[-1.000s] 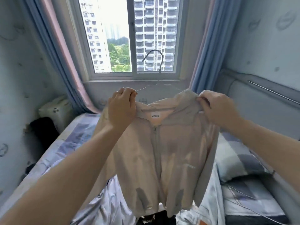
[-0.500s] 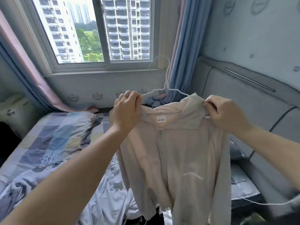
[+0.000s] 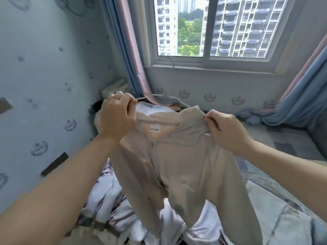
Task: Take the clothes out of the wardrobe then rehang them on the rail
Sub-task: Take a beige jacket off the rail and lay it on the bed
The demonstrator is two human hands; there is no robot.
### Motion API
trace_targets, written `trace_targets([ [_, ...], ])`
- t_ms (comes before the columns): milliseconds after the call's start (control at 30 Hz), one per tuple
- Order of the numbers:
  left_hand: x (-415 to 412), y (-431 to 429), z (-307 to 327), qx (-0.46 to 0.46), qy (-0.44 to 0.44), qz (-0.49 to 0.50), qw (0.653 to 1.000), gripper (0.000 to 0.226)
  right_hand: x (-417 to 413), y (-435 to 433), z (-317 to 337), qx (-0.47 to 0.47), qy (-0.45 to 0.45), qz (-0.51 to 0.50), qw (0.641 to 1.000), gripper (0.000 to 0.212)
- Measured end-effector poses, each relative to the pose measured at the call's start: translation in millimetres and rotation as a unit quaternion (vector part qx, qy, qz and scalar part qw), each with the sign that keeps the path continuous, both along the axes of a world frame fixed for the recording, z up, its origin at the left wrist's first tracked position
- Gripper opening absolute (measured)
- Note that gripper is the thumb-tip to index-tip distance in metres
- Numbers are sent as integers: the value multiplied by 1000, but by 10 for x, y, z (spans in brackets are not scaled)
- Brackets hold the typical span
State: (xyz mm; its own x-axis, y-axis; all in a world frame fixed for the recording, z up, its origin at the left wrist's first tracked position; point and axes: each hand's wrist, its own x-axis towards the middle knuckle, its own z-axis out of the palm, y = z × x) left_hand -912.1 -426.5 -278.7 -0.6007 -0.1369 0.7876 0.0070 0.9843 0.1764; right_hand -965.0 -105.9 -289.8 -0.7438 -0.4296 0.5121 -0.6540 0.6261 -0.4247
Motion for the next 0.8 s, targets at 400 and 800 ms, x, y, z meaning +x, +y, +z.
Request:
trace_targets([
  [400,-627,-2946,-425,14,-80,99,992,30,-900,-3058,-531,-9,-95,60,994,18],
  [800,-1807,-4167,-2513,95,-320,87,938,27,-1564,-4342,-2245,133,-295,-54,944,15],
])
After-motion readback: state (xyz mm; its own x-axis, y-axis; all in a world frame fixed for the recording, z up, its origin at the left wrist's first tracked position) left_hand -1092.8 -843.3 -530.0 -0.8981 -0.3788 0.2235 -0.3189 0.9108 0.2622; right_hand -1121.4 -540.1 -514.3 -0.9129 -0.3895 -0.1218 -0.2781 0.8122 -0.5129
